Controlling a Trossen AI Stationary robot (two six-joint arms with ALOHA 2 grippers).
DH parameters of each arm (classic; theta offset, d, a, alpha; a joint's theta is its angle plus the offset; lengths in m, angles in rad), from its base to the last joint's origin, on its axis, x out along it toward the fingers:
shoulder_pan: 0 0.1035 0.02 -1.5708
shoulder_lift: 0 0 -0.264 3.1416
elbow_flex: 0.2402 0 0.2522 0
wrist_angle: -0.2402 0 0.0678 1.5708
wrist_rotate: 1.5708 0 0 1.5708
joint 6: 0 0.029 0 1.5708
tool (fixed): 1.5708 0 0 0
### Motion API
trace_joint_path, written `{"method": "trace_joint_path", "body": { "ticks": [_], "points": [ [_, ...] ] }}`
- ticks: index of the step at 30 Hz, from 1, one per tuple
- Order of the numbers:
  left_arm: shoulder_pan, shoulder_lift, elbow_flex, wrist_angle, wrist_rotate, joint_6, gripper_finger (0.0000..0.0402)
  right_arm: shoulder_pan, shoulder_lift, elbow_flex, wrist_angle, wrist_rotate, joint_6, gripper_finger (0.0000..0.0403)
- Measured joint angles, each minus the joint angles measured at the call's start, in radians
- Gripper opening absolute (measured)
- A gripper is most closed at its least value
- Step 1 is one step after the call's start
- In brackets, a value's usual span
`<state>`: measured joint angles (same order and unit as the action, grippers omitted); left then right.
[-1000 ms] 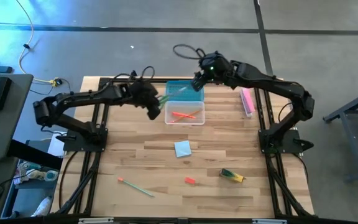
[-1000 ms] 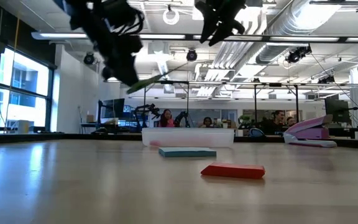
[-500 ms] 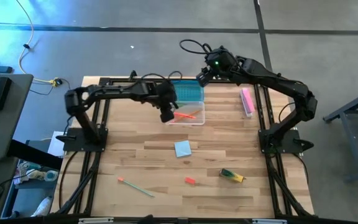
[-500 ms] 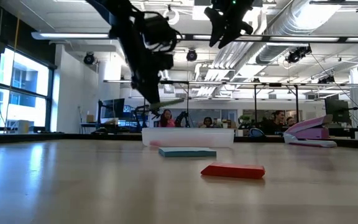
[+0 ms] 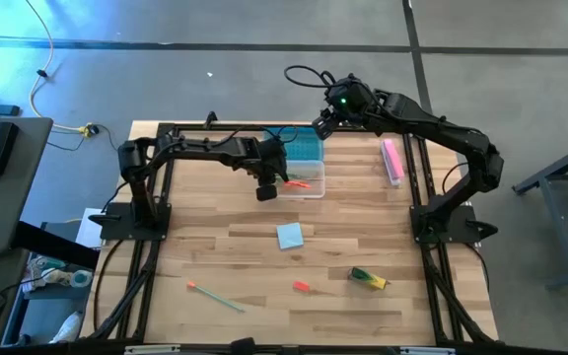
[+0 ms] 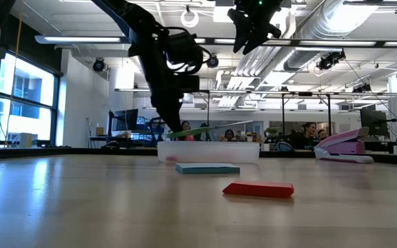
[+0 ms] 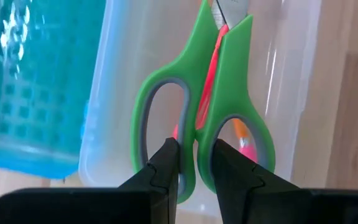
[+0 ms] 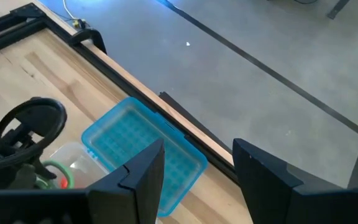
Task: Pack school essentials
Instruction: Put the green scissors into the supply box, then put the orange eraser into the supply box
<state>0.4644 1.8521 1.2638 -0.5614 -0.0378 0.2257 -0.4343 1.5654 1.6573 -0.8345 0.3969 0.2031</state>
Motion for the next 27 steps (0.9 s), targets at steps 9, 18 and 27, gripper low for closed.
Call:
{"method": "trace_joint_path", "body": {
  "ticks": [9,18,27],
  "points": [
    [0.007,0.024,-0.001,0.006,-0.013,0.013,0.0071,0.000,0.000,0.000,-0.001,0.000,0.001,0.0179],
    [0.014,0.023,0.001,0.012,-0.030,0.013,0.0143,0.000,0.000,0.000,-0.004,0.000,0.002,0.0179],
    [0.032,-0.023,0.061,-0.138,-0.018,-0.014,0.0161,0.024,0.000,0.000,-0.020,-0.103,0.051,0.0179]
  ]
}}
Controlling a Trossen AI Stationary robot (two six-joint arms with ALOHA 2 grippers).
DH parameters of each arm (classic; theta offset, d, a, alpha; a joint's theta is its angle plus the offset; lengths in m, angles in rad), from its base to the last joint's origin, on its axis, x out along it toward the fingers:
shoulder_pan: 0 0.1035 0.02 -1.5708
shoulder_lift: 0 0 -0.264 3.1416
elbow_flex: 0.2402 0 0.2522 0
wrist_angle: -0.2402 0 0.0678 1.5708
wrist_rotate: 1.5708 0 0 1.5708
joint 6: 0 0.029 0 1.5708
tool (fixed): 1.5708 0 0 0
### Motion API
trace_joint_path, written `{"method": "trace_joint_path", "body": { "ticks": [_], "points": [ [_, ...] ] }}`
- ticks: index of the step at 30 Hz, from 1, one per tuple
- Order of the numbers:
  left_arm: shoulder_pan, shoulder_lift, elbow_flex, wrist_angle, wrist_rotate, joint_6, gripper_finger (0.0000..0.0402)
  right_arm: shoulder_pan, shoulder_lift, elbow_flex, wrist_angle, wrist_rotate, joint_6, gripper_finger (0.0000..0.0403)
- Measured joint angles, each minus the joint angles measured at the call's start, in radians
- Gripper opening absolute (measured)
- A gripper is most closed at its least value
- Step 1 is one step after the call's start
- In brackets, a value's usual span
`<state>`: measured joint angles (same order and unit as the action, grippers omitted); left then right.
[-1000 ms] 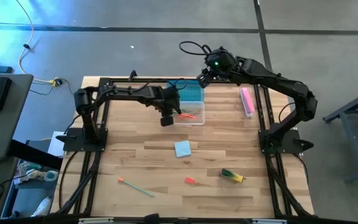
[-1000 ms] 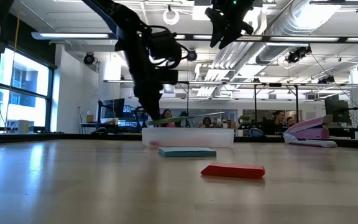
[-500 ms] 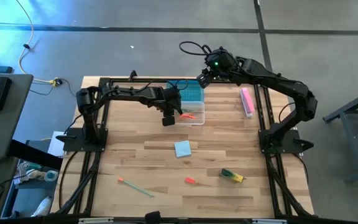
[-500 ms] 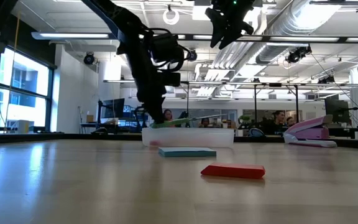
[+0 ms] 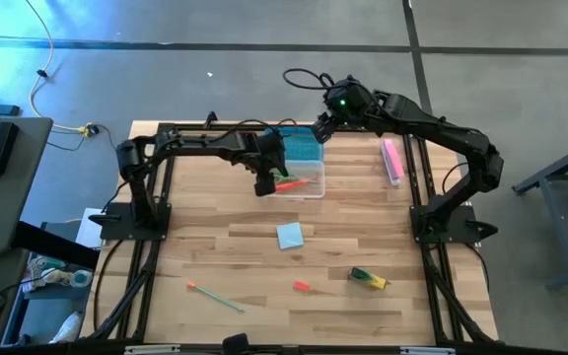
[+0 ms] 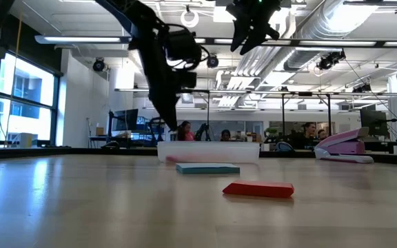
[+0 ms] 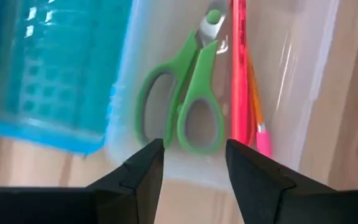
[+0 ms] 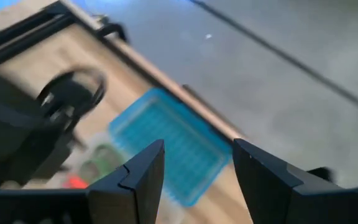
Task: Pack school essentials
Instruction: Put the orange eraser into the supply box
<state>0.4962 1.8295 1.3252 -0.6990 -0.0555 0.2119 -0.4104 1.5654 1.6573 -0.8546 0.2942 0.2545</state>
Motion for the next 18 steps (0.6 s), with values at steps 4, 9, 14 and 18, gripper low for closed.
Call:
{"method": "trace_joint_path", "body": {
  "ticks": [4,9,14,18],
  "points": [
    [0.028,-0.072,0.010,-0.061,0.007,-0.006,0.0157,0.040,0.000,0.000,-0.052,-0.074,0.058,0.0179],
    [0.089,-0.168,-0.030,-0.120,0.090,-0.047,0.0157,0.115,0.000,0.000,-0.109,-0.121,0.140,0.0179],
    [0.126,-0.277,-0.200,-0.103,0.173,-0.111,0.0157,0.198,0.000,0.000,-0.120,-0.153,0.274,0.0179],
    [0.115,-0.378,-0.328,-0.057,0.185,-0.174,0.0157,0.274,0.000,0.000,-0.122,-0.183,0.362,0.0179]
  ]
}}
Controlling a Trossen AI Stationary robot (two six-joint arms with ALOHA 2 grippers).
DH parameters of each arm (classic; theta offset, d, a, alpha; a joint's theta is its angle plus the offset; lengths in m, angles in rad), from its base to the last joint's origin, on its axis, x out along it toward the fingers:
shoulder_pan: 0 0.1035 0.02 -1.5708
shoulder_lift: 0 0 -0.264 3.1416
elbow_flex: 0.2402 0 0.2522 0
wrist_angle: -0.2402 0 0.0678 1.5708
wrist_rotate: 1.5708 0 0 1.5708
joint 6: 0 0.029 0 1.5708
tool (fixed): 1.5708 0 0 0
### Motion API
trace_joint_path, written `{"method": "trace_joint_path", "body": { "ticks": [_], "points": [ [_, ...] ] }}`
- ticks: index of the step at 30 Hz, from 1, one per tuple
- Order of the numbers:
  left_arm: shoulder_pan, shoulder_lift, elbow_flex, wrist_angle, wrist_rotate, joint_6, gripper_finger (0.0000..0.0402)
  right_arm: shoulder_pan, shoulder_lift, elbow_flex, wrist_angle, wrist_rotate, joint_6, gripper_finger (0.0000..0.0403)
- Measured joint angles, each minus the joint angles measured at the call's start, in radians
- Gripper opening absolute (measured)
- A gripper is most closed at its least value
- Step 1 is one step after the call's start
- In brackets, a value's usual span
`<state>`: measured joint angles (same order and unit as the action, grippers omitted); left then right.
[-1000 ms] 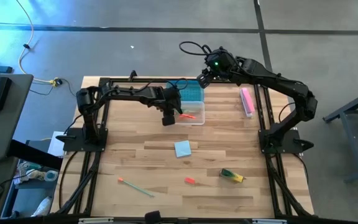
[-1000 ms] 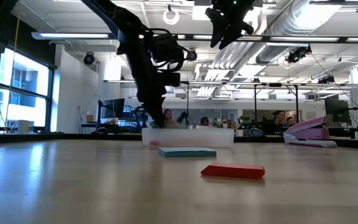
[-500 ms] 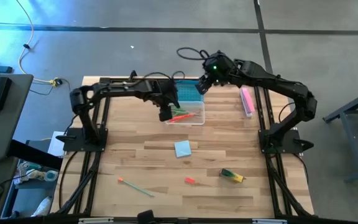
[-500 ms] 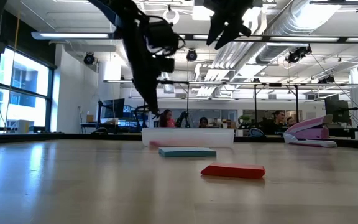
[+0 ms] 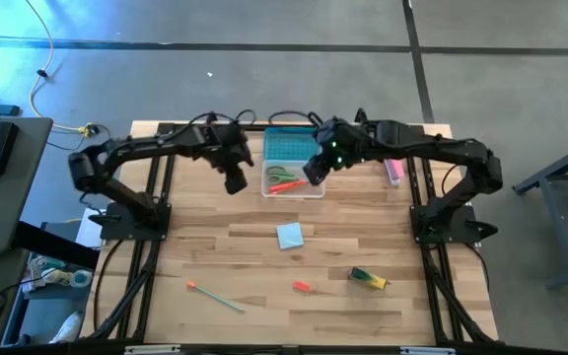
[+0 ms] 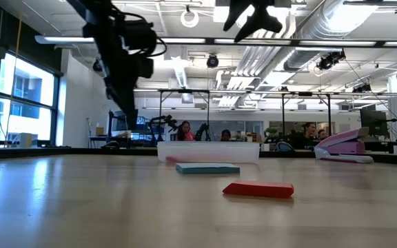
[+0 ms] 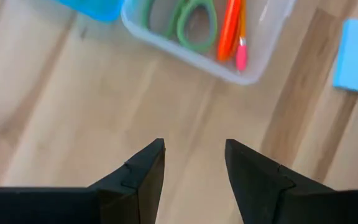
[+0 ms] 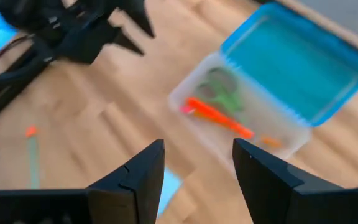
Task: Pack school essentials
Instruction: Put the orange eraser into the supply box
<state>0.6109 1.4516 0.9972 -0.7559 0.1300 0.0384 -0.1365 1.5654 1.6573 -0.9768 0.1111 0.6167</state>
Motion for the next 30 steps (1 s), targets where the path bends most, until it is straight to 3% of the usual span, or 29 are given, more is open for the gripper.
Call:
{"method": "trace_joint_path", "body": {
  "ticks": [8,18,24,30],
  "points": [
    [-0.047,-0.137,-0.161,0.045,-0.001,-0.096,0.0156,0.184,0.024,-0.005,0.017,0.069,0.021,0.0179],
    [-0.063,-0.207,-0.174,-0.005,-0.010,-0.092,0.0156,0.410,0.144,-0.005,0.078,0.137,-0.041,0.0179],
    [-0.063,-0.242,-0.174,-0.026,-0.013,-0.126,0.0156,0.486,0.243,-0.005,0.077,0.061,-0.188,0.0179],
    [-0.107,-0.262,-0.174,-0.051,-0.077,-0.151,0.0156,0.519,0.322,-0.005,0.093,-0.046,-0.097,0.0182]
  ]
}}
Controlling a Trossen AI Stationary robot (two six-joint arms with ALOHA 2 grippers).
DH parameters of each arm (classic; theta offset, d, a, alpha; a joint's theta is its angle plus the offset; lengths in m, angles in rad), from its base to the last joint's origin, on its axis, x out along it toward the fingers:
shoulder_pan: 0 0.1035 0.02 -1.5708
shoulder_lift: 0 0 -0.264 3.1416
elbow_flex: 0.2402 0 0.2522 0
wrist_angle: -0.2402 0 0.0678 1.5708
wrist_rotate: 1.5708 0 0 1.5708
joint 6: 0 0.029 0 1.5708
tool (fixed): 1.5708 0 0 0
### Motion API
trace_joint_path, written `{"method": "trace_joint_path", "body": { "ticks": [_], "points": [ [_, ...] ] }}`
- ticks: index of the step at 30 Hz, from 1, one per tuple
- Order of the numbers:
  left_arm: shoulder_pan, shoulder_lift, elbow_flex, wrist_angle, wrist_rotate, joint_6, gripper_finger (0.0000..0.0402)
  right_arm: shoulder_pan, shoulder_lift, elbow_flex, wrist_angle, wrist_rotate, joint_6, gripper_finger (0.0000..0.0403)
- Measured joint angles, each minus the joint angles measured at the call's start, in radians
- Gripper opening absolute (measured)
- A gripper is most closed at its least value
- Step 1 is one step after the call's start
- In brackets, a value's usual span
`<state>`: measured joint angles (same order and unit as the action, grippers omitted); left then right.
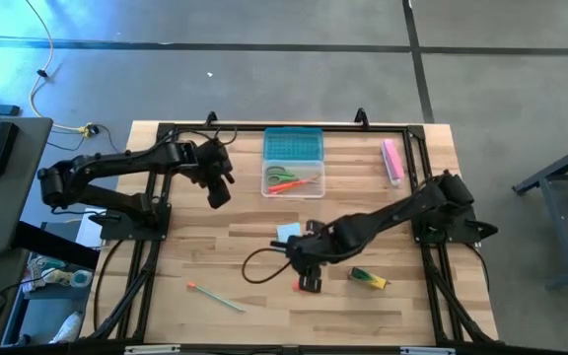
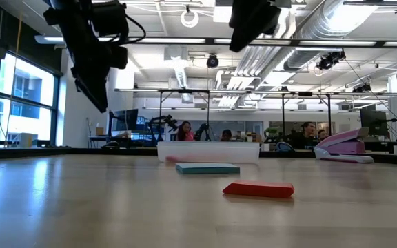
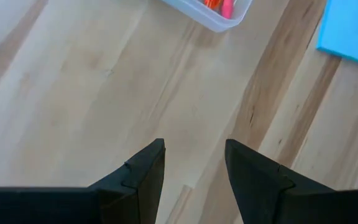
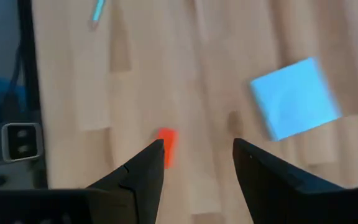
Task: Pack school essentials
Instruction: Put the orange eraser into the supply box
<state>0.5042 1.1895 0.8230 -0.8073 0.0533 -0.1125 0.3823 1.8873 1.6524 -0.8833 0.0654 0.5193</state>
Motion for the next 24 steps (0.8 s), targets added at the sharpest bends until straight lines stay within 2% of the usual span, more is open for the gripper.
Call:
{"method": "trace_joint_path", "body": {
  "ticks": [3,10,17,24],
  "points": [
    [-0.035,0.000,0.000,-0.015,-0.041,-0.006,0.0156,0.017,0.029,0.000,0.031,-0.050,0.053,0.0198],
    [-0.109,0.000,0.000,-0.044,-0.043,-0.080,0.0156,0.045,0.117,0.000,0.043,-0.069,0.241,0.0237],
    [-0.137,0.000,0.000,-0.078,-0.073,-0.118,0.0156,0.079,0.200,0.000,0.048,-0.056,0.292,0.0224],
    [-0.147,0.000,0.000,-0.110,-0.095,-0.123,0.0156,0.084,0.262,0.000,0.092,-0.041,0.265,0.0205]
  ]
}}
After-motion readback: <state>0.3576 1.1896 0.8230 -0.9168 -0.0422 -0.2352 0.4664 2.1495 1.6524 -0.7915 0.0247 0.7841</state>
